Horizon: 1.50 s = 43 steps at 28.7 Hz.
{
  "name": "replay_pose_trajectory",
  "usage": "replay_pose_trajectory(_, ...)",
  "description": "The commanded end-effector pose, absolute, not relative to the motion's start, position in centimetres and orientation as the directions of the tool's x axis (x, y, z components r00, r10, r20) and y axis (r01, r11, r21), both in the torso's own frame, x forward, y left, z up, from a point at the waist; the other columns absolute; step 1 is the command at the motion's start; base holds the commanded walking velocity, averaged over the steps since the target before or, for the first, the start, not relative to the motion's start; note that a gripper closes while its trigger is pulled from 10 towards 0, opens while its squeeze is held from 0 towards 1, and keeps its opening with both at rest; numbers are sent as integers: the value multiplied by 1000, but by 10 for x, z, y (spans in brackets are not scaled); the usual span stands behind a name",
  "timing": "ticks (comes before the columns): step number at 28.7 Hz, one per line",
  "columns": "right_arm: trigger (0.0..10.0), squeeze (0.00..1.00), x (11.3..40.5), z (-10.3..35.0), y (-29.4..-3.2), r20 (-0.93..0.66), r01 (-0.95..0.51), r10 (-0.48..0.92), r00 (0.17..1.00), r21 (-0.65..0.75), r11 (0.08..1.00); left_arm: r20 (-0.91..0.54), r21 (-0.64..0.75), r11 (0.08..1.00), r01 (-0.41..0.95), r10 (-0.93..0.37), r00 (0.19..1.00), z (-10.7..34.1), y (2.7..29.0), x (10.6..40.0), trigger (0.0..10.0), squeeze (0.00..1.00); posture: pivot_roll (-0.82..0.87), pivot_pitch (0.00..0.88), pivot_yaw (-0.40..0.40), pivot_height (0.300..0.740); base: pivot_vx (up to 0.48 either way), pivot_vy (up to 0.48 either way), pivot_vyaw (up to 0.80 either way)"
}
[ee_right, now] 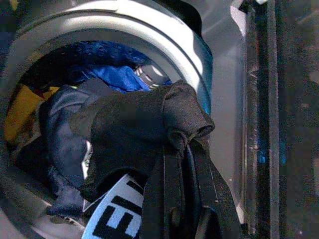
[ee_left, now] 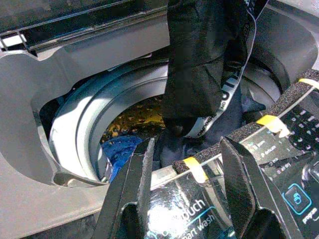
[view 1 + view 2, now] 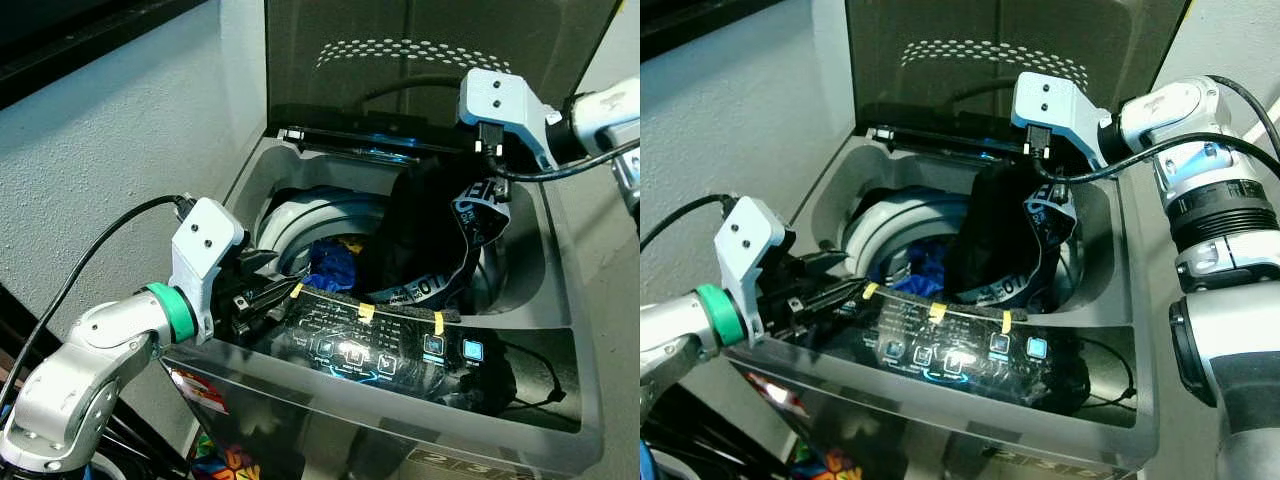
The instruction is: Clothes washing
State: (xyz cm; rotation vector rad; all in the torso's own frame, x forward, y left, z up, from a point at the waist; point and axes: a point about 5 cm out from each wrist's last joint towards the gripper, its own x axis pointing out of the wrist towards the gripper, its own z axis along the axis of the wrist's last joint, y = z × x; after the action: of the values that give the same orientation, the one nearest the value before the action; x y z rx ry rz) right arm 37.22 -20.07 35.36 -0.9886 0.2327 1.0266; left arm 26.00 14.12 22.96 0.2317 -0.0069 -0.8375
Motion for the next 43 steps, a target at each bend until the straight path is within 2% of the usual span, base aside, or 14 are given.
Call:
replay_pose_trajectory(1, 10000, 0, 371, 362, -199, -574, -804, 627, 527, -576, 149, -91, 201, 635, 745, -746, 660, 230, 139, 258, 10000, 0, 169, 17, 44, 740, 0, 0, 0)
replay_pose_trajectory(2, 10000, 851, 371, 363, -198, -567, -806, 636, 523, -572, 153, -90, 202, 635, 746, -747, 659, 230, 139, 258, 10000, 0, 172, 13, 45, 740, 0, 0, 0)
replay_pose_trajectory(6, 10000, 851, 370, 366, -198, -558, -809, 649, 518, -566, 159, -88, 202, 633, 747, -748, 657, 230, 138, 258, 10000, 0, 173, 12, 45, 740, 0, 0, 0)
replay_pose_trajectory(7, 10000, 1000, 371, 367, -198, -557, -798, 639, 531, -582, 156, -88, 202, 633, 747, -748, 658, 231, 139, 258, 10000, 0, 173, 12, 47, 740, 0, 0, 0)
replay_pose_trajectory(10, 10000, 1000, 371, 368, -199, -556, -786, 627, 545, -600, 151, -89, 202, 634, 747, -747, 658, 231, 139, 258, 10000, 0, 173, 12, 47, 740, 0, 0, 0)
replay_pose_trajectory(11, 10000, 0, 371, 368, -199, -560, -781, 617, 554, -606, 151, -90, 204, 635, 745, -746, 660, 231, 140, 258, 10000, 0, 172, 14, 48, 740, 0, 0, 0)
replay_pose_trajectory(19, 10000, 0, 375, 369, -197, -457, -722, 655, 602, -662, 202, -85, 218, 647, 731, -733, 674, 231, 140, 262, 10000, 0, 169, 5, 44, 740, 0, 0, 0)
replay_pose_trajectory(22, 10000, 0, 382, 368, -186, -199, -659, 738, 645, -634, 405, -75, 250, 734, 632, -636, 768, 226, 147, 275, 10000, 0, 160, 2, 44, 740, 0, 0, 0)
replay_pose_trajectory(23, 10000, 0, 392, 350, -179, -27, -618, 715, 698, -527, 584, -51, 249, 786, 566, -573, 818, 222, 150, 284, 10000, 0, 161, 0, 52, 740, 0, 0, 0)
replay_pose_trajectory(25, 10000, 0, 400, 296, -167, 164, -549, 612, 774, -308, 777, -5, 241, 846, 475, -489, 873, 220, 151, 297, 10000, 0, 158, 0, 63, 740, 0, 0, 0)
replay_pose_trajectory(28, 10000, 0, 393, 242, -156, 245, -504, 517, 820, -119, 856, 46, 234, 871, 433, -455, 890, 225, 148, 303, 10000, 0, 161, 0, 66, 740, 0, 0, 0)
replay_pose_trajectory(29, 10000, 0, 386, 223, -153, 277, -489, 467, 840, 12, 872, 69, 234, 878, 418, -444, 894, 228, 146, 304, 10000, 0, 167, 0, 64, 740, 0, 0, 0)
replay_pose_trajectory(31, 10000, 0, 381, 217, -153, 308, -459, 417, 855, 80, 885, 75, 229, 880, 415, -441, 894, 227, 145, 304, 10000, 0, 163, 0, 57, 740, 0, 0, 0)
replay_pose_trajectory(43, 10000, 0, 353, 223, -168, 410, -320, 183, 894, 296, 900, 177, 178, 926, 334, -364, 914, 222, 148, 298, 10000, 0, 104, 0, 31, 740, 0, 0, 0)
